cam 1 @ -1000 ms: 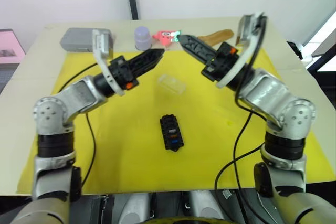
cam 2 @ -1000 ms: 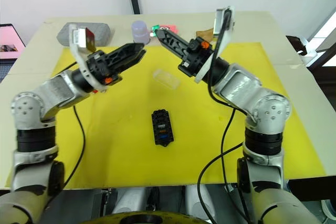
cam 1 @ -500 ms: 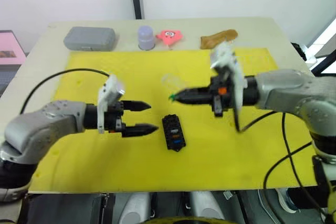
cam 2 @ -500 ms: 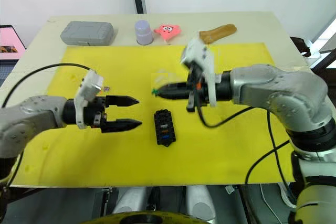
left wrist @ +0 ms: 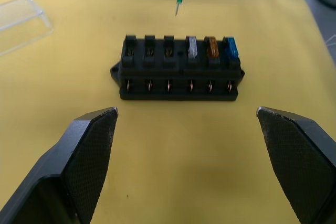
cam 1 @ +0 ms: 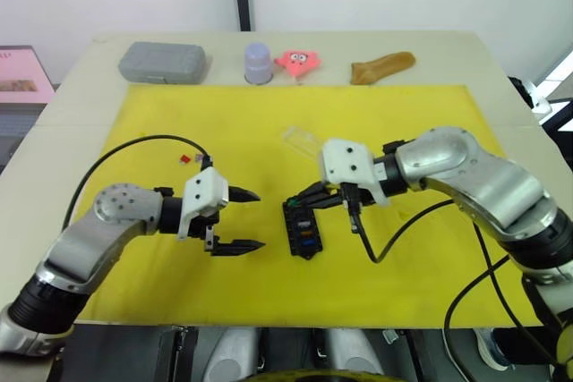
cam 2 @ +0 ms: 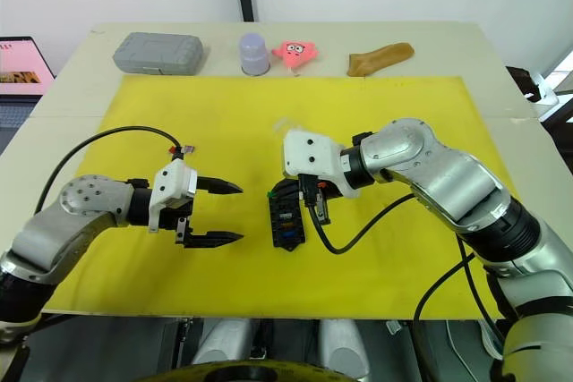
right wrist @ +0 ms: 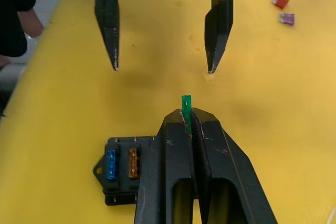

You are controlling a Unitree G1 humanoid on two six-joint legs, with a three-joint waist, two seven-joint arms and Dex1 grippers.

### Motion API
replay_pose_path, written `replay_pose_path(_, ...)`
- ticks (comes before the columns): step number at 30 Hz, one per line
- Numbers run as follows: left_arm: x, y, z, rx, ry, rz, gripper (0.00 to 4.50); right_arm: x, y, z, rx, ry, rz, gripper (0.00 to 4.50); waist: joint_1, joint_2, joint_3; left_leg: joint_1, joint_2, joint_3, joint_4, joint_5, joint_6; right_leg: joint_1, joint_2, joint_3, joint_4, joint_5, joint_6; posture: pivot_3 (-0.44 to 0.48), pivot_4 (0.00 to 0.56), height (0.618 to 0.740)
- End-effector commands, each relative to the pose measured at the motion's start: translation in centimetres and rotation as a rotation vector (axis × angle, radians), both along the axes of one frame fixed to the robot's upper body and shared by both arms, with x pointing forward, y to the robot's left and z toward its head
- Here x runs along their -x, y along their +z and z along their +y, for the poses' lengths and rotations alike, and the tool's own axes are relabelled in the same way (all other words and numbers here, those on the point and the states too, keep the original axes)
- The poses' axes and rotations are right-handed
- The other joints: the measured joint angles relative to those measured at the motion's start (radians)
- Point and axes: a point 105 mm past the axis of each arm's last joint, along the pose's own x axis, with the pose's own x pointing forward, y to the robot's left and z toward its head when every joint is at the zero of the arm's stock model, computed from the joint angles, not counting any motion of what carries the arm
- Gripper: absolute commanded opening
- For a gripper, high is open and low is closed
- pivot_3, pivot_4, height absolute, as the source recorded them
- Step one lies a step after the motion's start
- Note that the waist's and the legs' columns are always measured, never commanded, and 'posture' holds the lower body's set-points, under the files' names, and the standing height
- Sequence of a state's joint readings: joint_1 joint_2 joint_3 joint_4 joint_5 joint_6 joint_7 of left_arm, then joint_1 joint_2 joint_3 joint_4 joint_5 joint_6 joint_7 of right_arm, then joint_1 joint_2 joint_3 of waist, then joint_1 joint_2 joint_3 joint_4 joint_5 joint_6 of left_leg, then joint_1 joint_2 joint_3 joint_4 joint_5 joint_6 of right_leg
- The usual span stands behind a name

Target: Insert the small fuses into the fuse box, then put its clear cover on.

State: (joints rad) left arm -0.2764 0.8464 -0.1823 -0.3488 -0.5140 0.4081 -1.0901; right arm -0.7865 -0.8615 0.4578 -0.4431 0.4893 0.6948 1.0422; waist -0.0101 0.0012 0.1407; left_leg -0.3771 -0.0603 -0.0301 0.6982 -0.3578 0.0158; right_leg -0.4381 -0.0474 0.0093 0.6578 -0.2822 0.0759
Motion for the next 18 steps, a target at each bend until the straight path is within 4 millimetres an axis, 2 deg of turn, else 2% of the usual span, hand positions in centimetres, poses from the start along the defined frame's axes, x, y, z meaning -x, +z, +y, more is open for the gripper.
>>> replay_pose_path(1, -0.2, 0.1, 0.2, -0.034, -0.021, -0.049, 4.45, -0.1, 0.5, 0.3, 0.005, 0.033, -0.059, 0.0, -0.002, 0.0, 0.0, 0.0, 0.0, 0.0, 0.0, 0.0, 0.0, 0.0, 0.0, 0.0, 0.0, 0.0, 0.0, 0.0, 0.15, 0.74)
replay_pose_path(11, -1.0, -0.6, -1.2, -0.03, -0.036, -0.068, 4.45, -0.7, -1.1, 0.3, 0.092, 0.053, -0.067, 0.0, -0.001, 0.0, 0.0, 0.0, 0.0, 0.0, 0.001, 0.0, 0.0, 0.0, 0.0, 0.0, 0.001, 0.0, 0.0, 0.0, 0.15, 0.74)
replay_pose_path(18, -1.3, -0.2, -1.5, -0.007, -0.035, -0.062, 4.45, -0.6, -1.0, 0.2, 0.131, 0.077, -0.085, 0.0, -0.002, 0.0, 0.0, 0.0, 0.0, 0.0, 0.001, 0.0, 0.0, 0.0, 0.0, 0.0, 0.002, 0.0, 0.0, 0.0, 0.15, 0.74)
